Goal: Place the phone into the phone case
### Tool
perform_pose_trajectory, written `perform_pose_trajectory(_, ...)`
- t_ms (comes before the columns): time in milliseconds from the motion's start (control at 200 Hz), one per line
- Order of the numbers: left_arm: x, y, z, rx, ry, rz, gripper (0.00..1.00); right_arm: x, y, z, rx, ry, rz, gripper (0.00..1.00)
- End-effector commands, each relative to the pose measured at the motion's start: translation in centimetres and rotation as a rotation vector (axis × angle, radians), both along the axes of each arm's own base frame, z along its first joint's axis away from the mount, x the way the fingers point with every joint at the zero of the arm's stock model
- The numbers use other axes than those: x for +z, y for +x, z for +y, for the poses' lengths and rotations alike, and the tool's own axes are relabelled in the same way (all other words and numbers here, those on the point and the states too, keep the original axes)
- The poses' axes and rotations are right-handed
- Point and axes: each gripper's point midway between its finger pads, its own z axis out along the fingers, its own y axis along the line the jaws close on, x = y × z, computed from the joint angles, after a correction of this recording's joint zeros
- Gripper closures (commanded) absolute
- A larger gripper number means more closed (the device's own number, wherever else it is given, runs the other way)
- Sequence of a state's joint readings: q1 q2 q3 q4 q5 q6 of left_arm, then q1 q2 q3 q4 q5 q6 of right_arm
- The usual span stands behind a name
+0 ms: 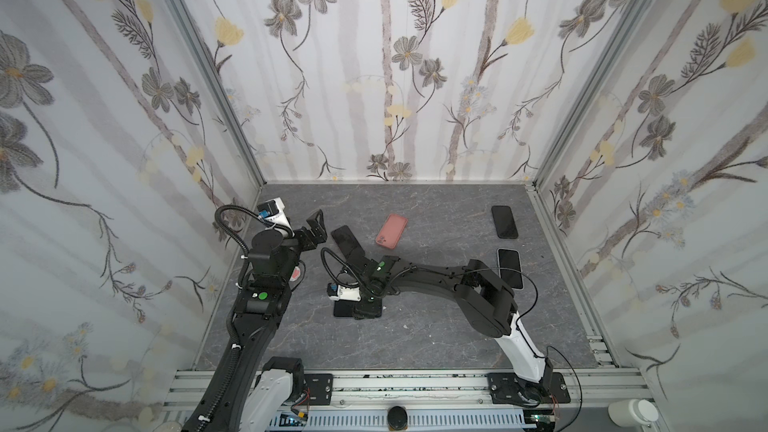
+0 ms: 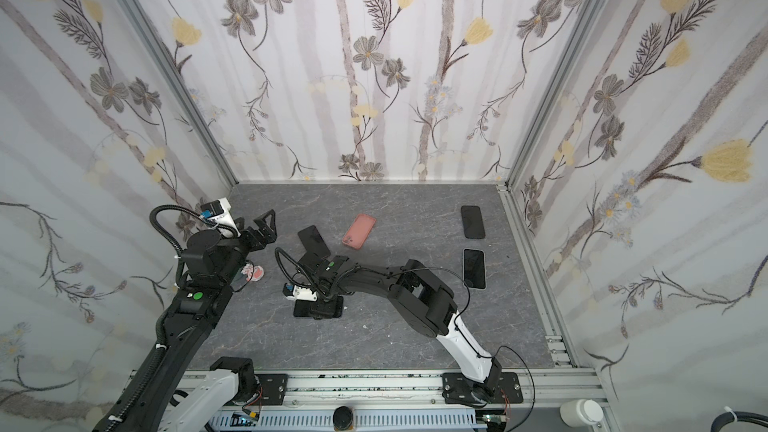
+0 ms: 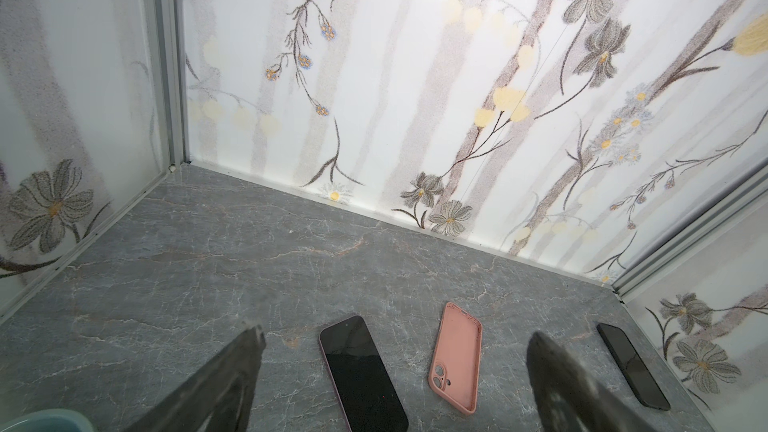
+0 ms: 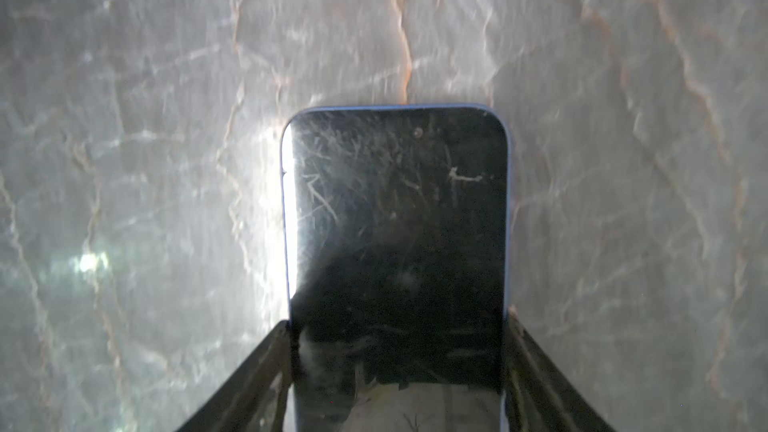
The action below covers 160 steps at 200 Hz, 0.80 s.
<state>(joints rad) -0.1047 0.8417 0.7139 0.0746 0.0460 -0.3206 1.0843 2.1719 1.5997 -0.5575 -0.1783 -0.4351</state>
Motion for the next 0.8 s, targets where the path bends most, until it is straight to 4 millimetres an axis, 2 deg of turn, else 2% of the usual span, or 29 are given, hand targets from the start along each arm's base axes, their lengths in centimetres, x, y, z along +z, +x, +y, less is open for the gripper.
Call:
perform_pose_trajectory(0, 0.3, 0.2, -0.1, -0.005, -0.001, -0.014, 0.0, 0.0, -0.8, -1.5, -0.043, 0.008, 0.022, 0.42)
perform_pose_trajectory(445, -0.8, 0.5, 0.0, 0.007, -0.02, 0.018, 0.0, 0.6, -2.0, -4.6, -0.151, 0.107, 0.01, 0.42)
perform_pose_trajectory(600, -3.3, -0.7, -0.5, -0.016, -0.08, 0.081, 0.0, 0.9, -2.0, -5.6, -0.167, 0.109, -0.01, 0.42)
perform_pose_trajectory(794, -7.6, -2.9, -1.4, -0.066, -0.111, 0.217, 0.02, 1.8, -2.4, -6.3, -0.17, 0.136, -0.021, 0.43)
